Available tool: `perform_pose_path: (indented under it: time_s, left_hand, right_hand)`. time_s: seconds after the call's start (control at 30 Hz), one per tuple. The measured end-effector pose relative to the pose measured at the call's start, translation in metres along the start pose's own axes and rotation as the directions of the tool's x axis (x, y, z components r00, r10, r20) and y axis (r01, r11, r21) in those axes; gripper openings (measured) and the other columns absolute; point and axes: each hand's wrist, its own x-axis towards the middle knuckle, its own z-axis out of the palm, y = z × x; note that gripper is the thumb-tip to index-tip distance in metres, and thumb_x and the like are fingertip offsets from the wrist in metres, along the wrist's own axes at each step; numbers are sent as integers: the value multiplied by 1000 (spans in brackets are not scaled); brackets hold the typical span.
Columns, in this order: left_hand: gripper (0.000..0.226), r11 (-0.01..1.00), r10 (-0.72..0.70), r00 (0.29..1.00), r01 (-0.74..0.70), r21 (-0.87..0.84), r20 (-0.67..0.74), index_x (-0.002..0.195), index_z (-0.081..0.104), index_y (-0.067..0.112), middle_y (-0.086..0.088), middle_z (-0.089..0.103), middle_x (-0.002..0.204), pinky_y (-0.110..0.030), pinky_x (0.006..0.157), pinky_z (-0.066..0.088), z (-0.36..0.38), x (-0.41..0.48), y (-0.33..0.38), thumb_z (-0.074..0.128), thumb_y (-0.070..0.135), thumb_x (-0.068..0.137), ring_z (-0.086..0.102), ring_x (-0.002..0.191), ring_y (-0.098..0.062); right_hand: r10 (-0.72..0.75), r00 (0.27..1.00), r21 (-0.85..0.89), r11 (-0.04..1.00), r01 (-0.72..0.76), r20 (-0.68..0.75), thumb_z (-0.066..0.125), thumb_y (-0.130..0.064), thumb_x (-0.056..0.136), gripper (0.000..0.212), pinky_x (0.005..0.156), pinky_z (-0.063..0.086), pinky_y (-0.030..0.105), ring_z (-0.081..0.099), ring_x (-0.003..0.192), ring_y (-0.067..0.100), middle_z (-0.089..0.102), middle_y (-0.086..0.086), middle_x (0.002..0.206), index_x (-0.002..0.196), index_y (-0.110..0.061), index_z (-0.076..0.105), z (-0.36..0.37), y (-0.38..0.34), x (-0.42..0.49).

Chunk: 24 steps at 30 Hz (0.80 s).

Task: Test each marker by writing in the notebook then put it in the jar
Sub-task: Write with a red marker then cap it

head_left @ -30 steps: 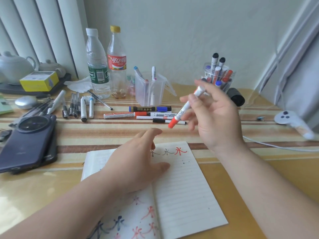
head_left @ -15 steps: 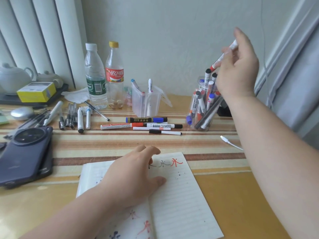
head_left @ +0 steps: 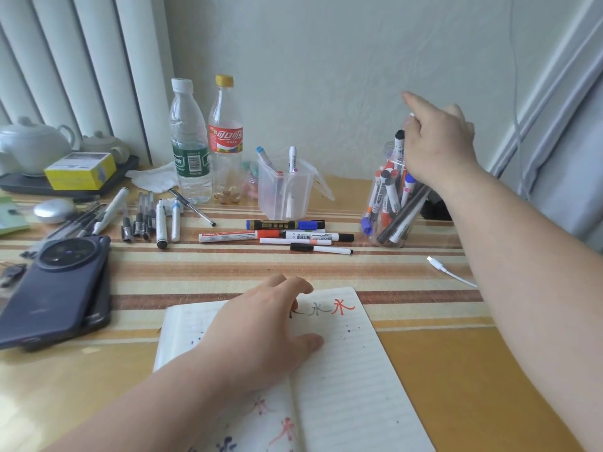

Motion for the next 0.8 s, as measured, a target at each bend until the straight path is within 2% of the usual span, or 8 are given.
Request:
perform_pose_path:
  time_s: [0.13, 0.23, 0.33, 0.43, 0.5, 0.63, 0.73, 0.8]
  left_hand:
    - [63, 1000, 4, 1000, -4, -4, -6, 135, 38, 47, 26, 46, 116, -23, 85, 44, 0, 0, 0, 65, 64, 81, 45, 95, 2]
    - [63, 1000, 7, 1000, -7, -2, -9, 135, 38, 47, 26, 45, 116, -23, 85, 44, -1, 0, 0, 65, 64, 81, 48, 99, 1]
    - [62, 1000, 9, 1000, -9, -5, -10, 135, 37, 47, 26, 45, 116, -23, 86, 44, -1, 0, 0, 65, 64, 81, 48, 98, 1]
    - [62, 1000, 11, 1000, -11, 1, -8, 135, 38, 47, 26, 45, 116, -24, 87, 45, 0, 0, 1, 64, 64, 81, 52, 104, 0]
    - [62, 1000, 10, 1000, -10, 7, -7, 135, 38, 47, 25, 46, 116, -24, 86, 45, -1, 0, 1, 64, 63, 82, 49, 99, 1]
    - [62, 1000, 5, 1000, -5, 7, -3, 135, 38, 47, 26, 46, 115, -24, 84, 44, -1, 0, 1, 64, 63, 82, 44, 93, 2]
    - [62, 1000, 6, 1000, -6, 7, -3, 135, 38, 47, 25, 46, 116, -23, 83, 44, 0, 0, 1, 64, 64, 81, 44, 93, 2]
    - [62, 1000, 2, 1000, -2, 6, 1, 134, 38, 47, 26, 47, 116, -23, 83, 44, 0, 1, 1, 64, 64, 81, 44, 93, 2]
  right_hand:
    - [12, 998, 3, 1000, -13, 69, 26, -31, 102, 52, 108, 26, 39, 34, 130, 43, 51, 19, 133, 151, -45, 34, 0, 0, 11]
    - [-55, 994, -18, 998, 53, -98, 37, -31, 101, 46, 104, 36, 39, 46, 118, 45, 54, 23, 123, 146, -37, 46, 0, 6, 10]
    - [-21, 955, 96, 994, 52, -296, 45, -33, 94, 42, 98, 47, 40, 59, 106, 39, 57, 19, 119, 135, -30, 55, -4, 17, 13]
    - [8, 931, 103, 994, 33, -366, 50, -31, 91, 31, 94, 48, 37, 60, 106, 32, 62, 14, 113, 120, -25, 62, -6, 26, 11]
    - [-4, 960, 51, 999, 19, -280, 53, -26, 93, 27, 91, 48, 38, 57, 109, 31, 69, 11, 103, 114, -20, 67, -2, 29, 8]
    - [159, 985, 109, 983, -150, -71, 54, -28, 95, 25, 92, 53, 41, 65, 103, 28, 72, 6, 108, 112, -19, 70, 8, 29, -2]
    - [210, 978, 35, 977, -209, -12, 43, -27, 93, 31, 86, 49, 42, 60, 98, 39, 63, 10, 81, 78, -8, 63, 7, 26, -5]
    - [252, 966, -52, 967, -249, 57, 36, -25, 92, 36, 87, 42, 44, 53, 107, 40, 55, 12, 75, 66, -7, 53, 7, 20, -9]
